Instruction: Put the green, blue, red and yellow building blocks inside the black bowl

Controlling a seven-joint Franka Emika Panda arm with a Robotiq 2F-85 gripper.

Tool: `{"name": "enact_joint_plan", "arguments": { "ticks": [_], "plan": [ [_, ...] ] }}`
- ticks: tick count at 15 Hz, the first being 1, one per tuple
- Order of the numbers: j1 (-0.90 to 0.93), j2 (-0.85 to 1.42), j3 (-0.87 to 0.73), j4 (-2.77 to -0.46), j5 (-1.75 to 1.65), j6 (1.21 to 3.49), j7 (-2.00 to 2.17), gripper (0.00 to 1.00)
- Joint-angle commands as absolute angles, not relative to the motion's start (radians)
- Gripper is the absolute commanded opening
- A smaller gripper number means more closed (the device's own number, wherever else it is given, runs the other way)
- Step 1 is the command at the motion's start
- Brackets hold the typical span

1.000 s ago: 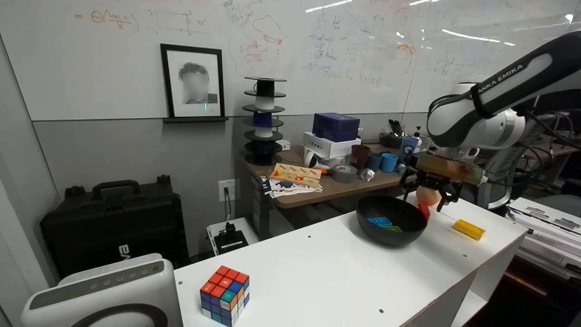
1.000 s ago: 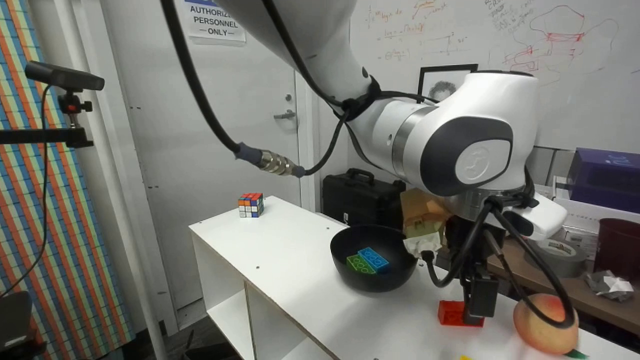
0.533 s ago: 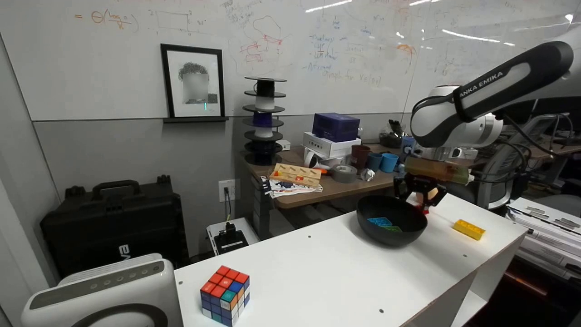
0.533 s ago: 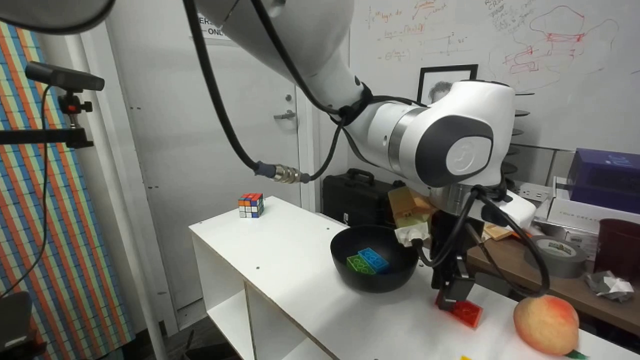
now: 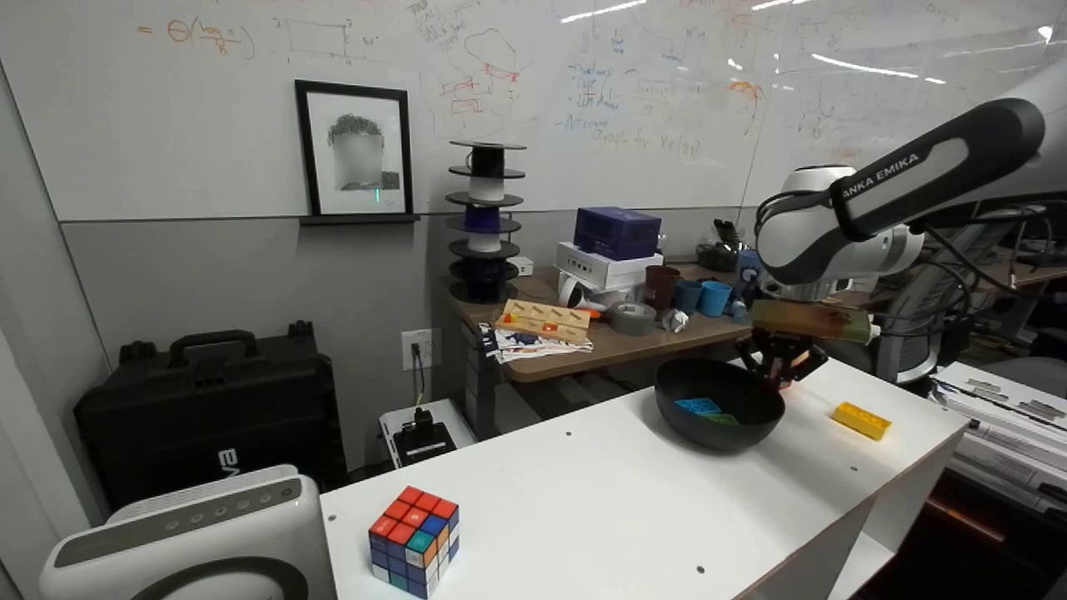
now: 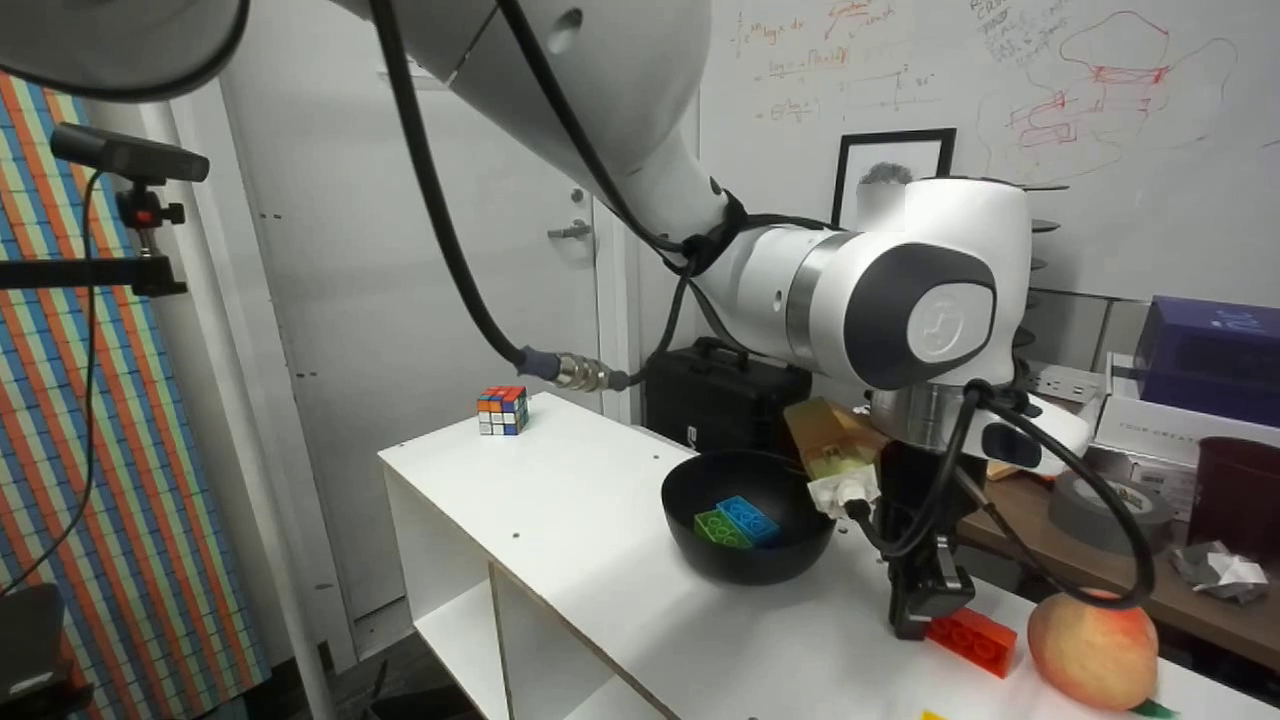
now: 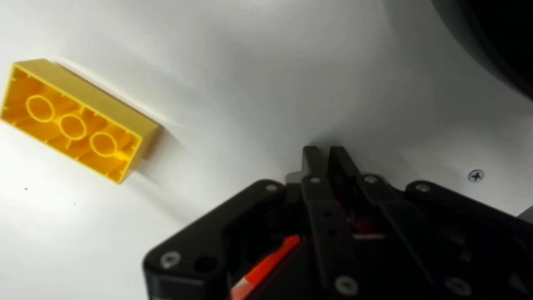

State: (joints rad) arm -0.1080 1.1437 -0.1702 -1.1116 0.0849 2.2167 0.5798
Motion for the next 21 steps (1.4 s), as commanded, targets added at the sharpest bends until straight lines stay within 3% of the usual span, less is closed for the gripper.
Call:
{"name": "enact_joint_plan", "arguments": {
  "ticks": [1,13,15,21],
  "plan": [
    [-0.096,1.153,-0.198,-1.094,0.072,2.229,0.586,0.17],
    [0.004,0.972,-0.202,-1.239,0.067,2.327,0.659,0.16],
    [0.012,0.979,-0.222,-1.23,0.07,2.351,0.722,0.44],
    [-0.076,1.019,-0.199,-1.146,0.161,2.24,0.941,0.88]
  ]
}}
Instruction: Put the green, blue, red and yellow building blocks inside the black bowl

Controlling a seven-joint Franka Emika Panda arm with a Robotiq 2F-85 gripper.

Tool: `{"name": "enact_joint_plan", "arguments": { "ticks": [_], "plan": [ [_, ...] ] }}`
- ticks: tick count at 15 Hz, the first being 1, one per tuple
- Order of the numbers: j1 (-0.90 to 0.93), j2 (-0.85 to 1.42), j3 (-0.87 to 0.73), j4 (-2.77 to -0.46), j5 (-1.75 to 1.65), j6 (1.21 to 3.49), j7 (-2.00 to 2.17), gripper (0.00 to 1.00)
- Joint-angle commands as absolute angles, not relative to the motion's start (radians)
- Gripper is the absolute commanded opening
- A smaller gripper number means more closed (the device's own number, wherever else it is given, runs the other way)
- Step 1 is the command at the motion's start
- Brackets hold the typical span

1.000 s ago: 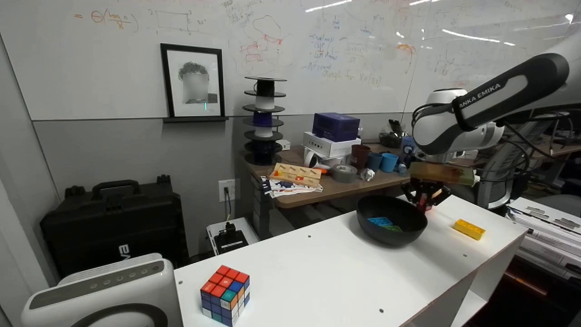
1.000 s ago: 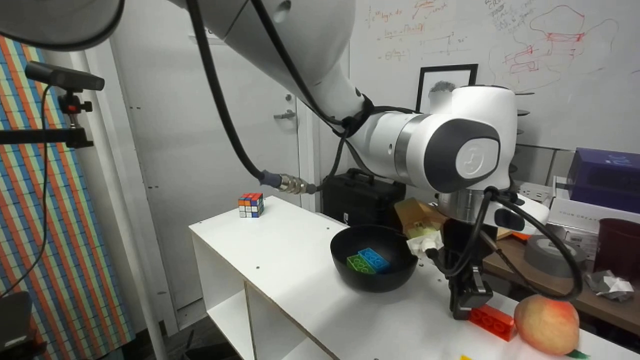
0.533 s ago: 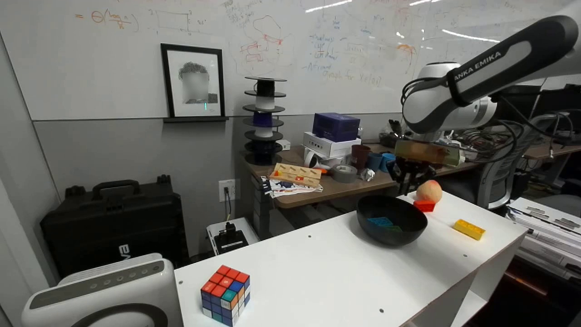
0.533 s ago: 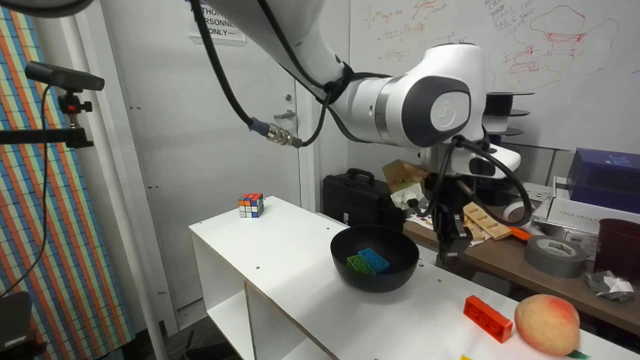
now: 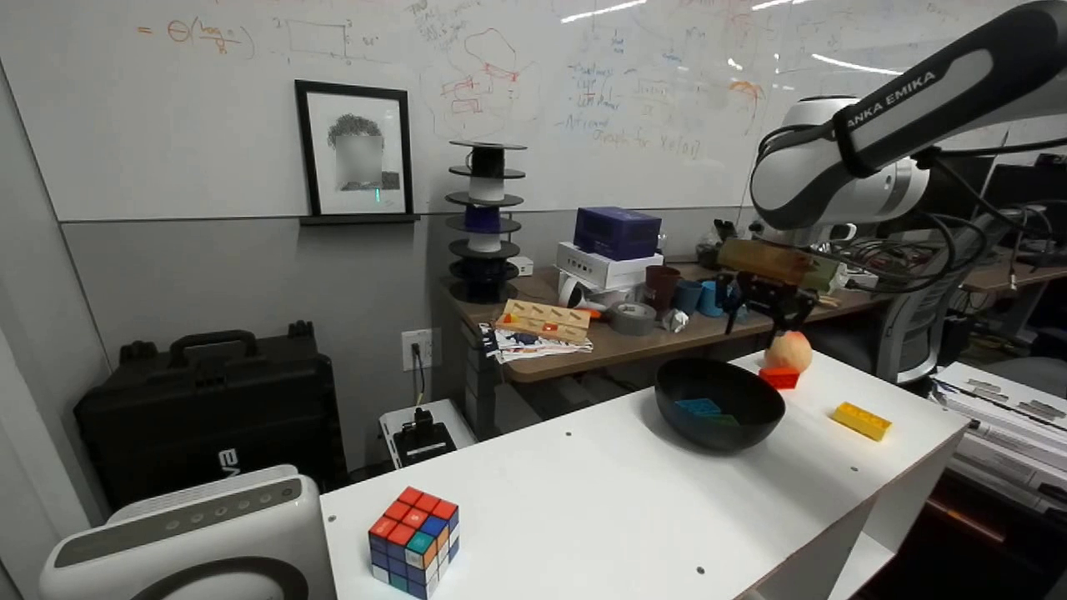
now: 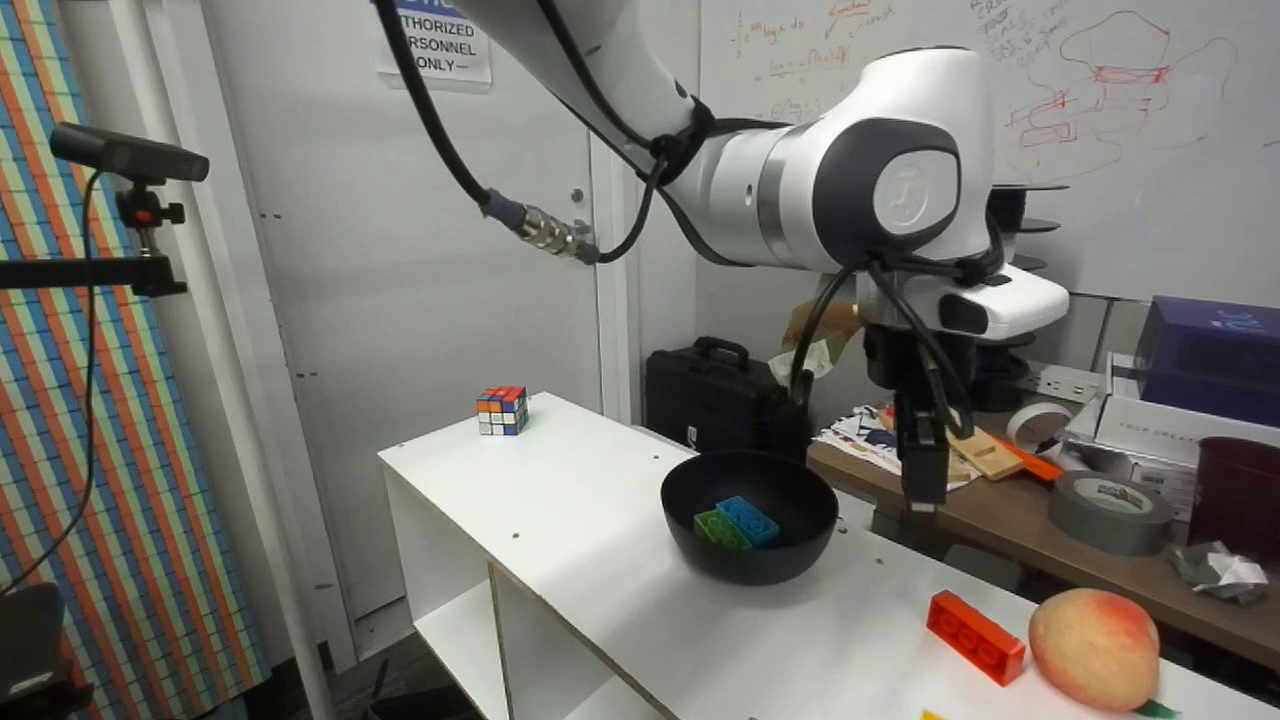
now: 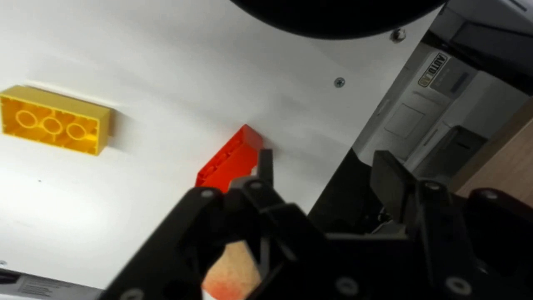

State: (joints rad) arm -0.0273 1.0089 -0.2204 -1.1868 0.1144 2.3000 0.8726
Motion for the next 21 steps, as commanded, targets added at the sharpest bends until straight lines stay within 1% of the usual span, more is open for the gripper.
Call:
{"name": "enact_joint_plan", "arguments": {
  "ticks": [1,2,3,12,21],
  "plan": [
    [-0.094,1.026,-0.194,-1.131,0.178,2.217,0.966,0.96],
    [-0.106,1.025,-0.193,-1.124,0.192,2.188,0.998,0.99],
    [-0.121,1.037,-0.191,-1.104,0.205,2.165,1.03,1.0],
    [-0.208,1.147,-0.17,-0.938,0.272,2.0,1.386,1.0],
    [-0.209,1.302,-0.164,-0.752,0.206,1.951,1.491,1.0]
  ]
}}
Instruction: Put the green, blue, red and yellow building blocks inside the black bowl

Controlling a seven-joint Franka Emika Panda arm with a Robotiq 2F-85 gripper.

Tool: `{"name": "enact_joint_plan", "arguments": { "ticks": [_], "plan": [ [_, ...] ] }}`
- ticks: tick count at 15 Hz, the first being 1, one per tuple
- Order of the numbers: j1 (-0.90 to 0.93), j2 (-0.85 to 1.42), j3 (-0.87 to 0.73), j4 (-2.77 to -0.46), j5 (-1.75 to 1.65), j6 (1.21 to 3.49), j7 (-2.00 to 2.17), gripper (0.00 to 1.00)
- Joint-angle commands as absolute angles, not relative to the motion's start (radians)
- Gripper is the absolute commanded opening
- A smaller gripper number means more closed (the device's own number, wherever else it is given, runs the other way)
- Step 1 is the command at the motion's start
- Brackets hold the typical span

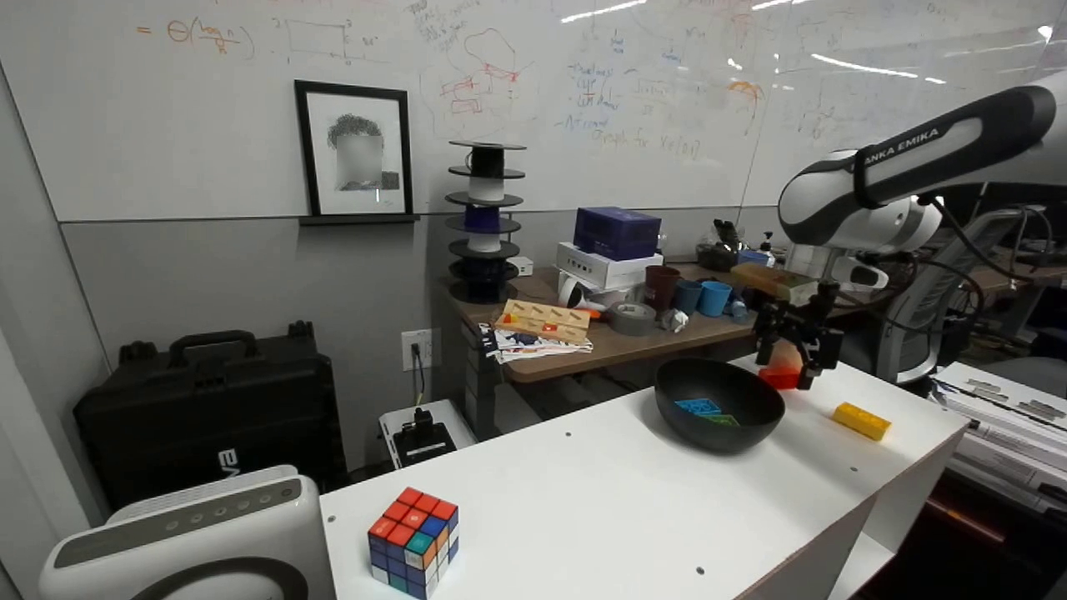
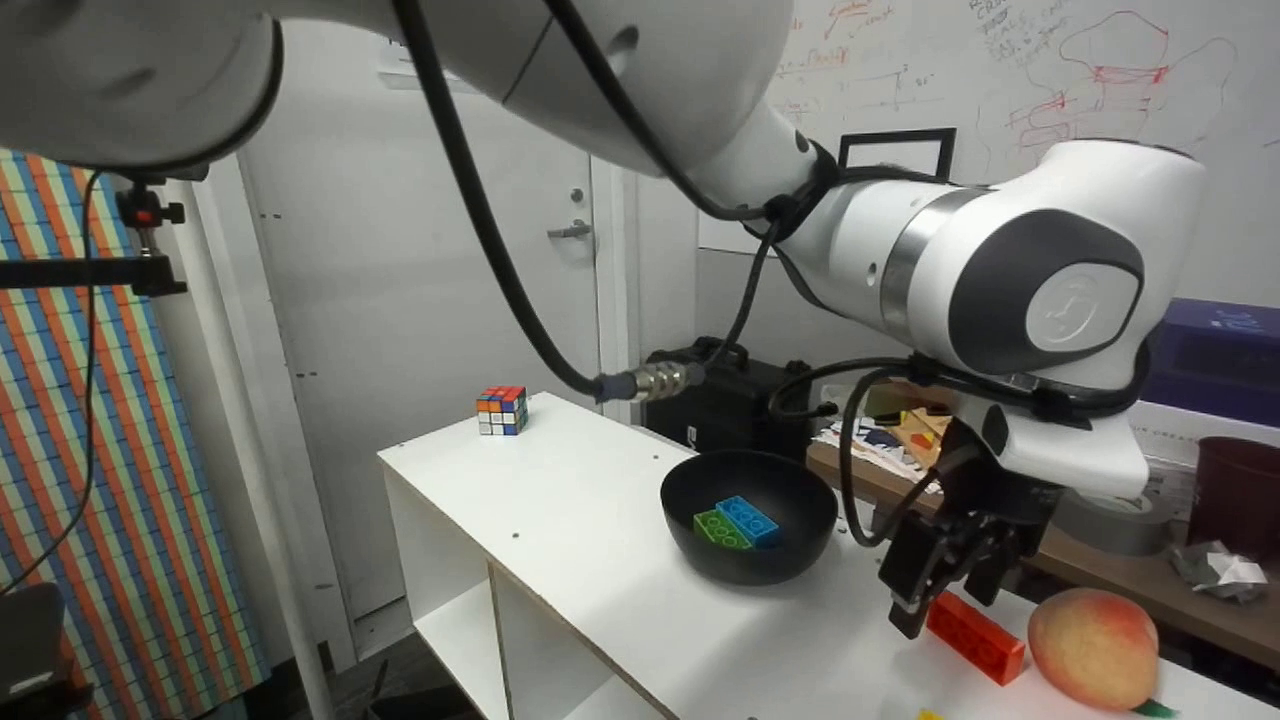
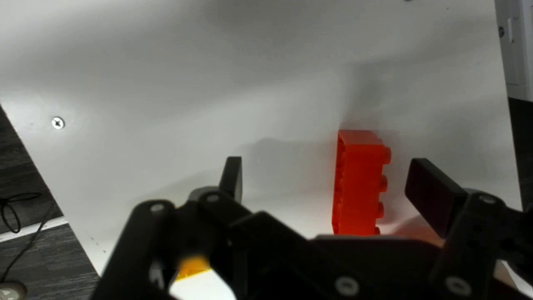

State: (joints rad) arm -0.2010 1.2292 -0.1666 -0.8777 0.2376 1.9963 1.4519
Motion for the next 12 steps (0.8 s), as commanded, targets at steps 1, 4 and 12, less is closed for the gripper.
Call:
{"name": "enact_joint_plan", "arguments": {
  "ticks": [1,4,12],
  "plan": [
    [-0.207,1.308,-0.164,-0.743,0.199,1.946,1.499,1.0],
    [-0.205,1.333,-0.163,-0.704,0.178,1.937,1.512,0.74],
    [-0.178,1.33,-0.193,-0.705,0.163,1.953,1.554,0.11]
  ]
}}
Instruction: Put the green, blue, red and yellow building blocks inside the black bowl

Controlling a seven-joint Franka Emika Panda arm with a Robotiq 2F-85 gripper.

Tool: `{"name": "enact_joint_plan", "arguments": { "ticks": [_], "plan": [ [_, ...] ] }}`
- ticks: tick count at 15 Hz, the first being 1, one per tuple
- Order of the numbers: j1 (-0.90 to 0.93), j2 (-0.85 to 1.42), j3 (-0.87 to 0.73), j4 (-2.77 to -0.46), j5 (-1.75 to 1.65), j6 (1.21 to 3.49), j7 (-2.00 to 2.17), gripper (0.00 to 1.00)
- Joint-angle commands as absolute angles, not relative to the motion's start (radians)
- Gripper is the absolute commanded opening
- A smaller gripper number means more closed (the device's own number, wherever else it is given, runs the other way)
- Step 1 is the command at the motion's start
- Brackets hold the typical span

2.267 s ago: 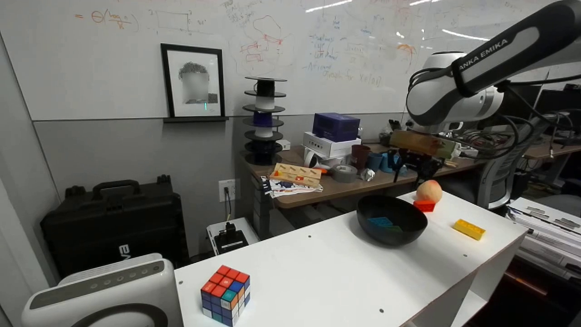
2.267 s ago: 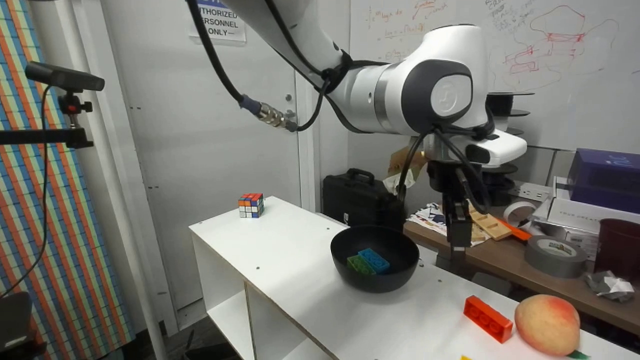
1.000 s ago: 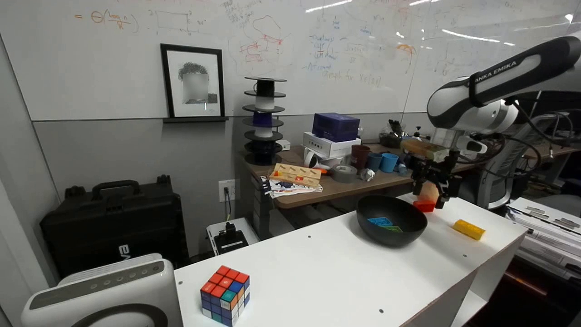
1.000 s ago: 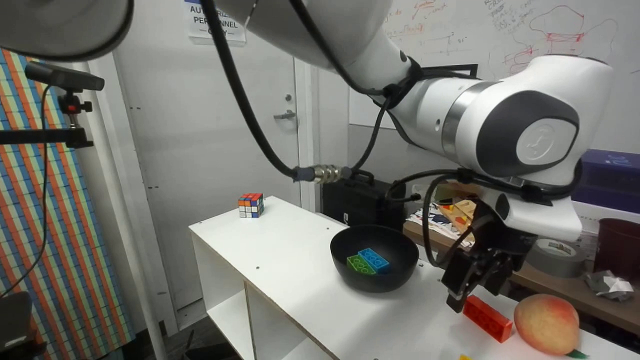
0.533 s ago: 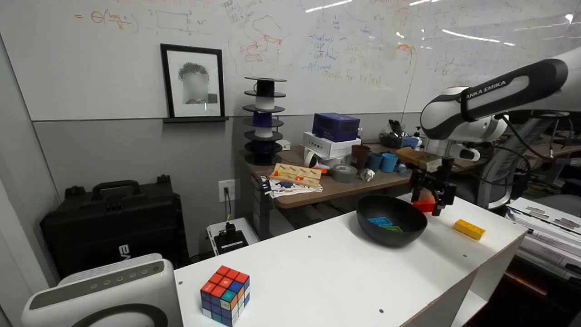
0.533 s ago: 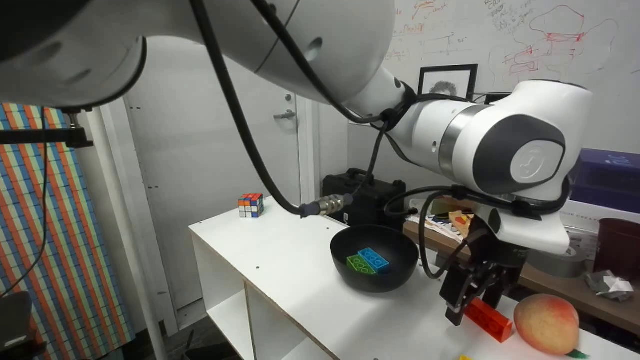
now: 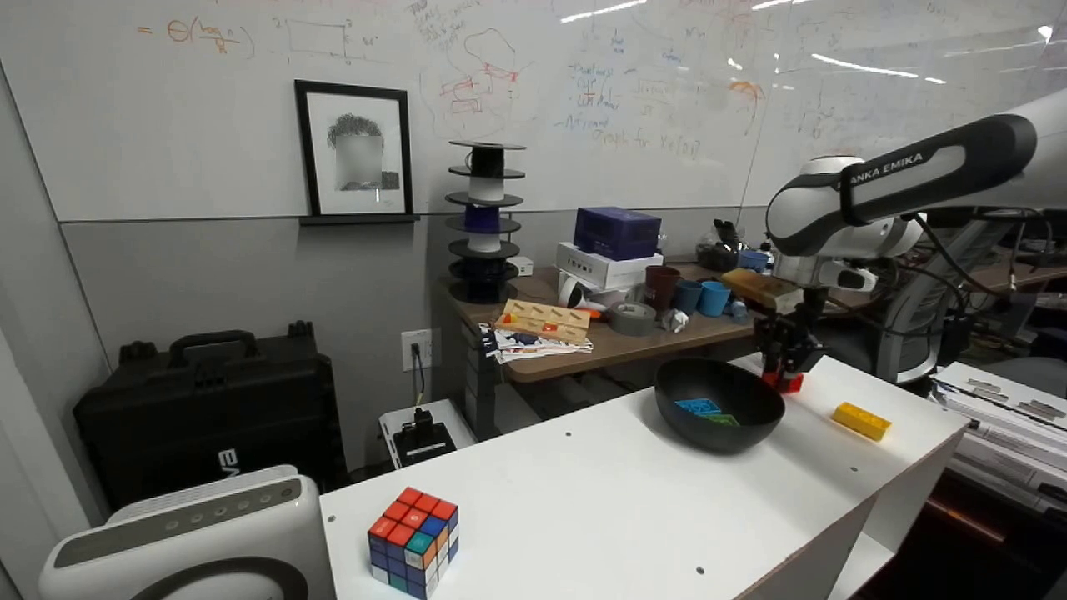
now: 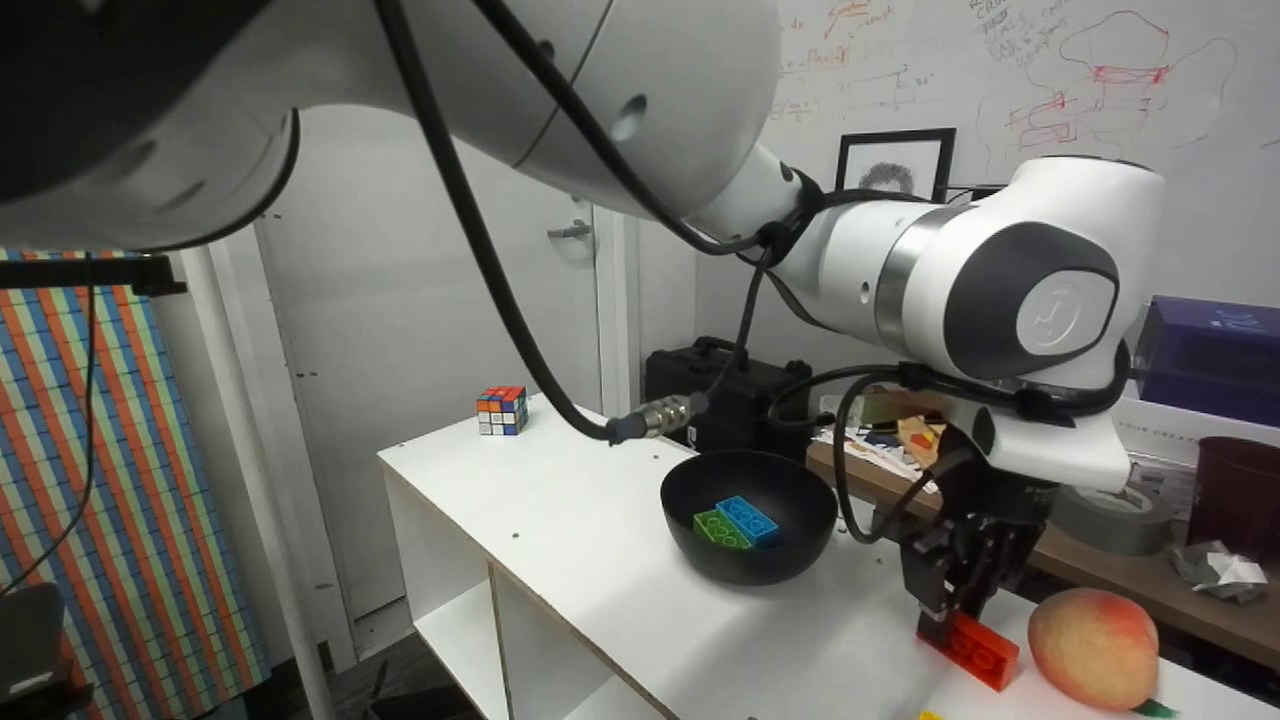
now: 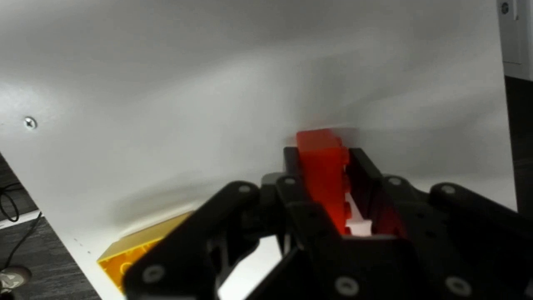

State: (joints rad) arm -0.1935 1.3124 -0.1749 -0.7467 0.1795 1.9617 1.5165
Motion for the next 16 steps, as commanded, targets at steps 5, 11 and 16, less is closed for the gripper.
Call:
{"name": "enact_joint_plan", "arguments": {
  "ticks": [5,11,16],
  "plan": [
    [-0.156,1.294,-0.191,-0.747,0.161,1.965,1.566,0.11],
    [-0.021,1.162,-0.278,-0.849,0.089,2.154,1.677,0.11],
    [0.066,1.046,-0.233,-0.959,0.087,2.21,1.537,0.11]
  ]
}}
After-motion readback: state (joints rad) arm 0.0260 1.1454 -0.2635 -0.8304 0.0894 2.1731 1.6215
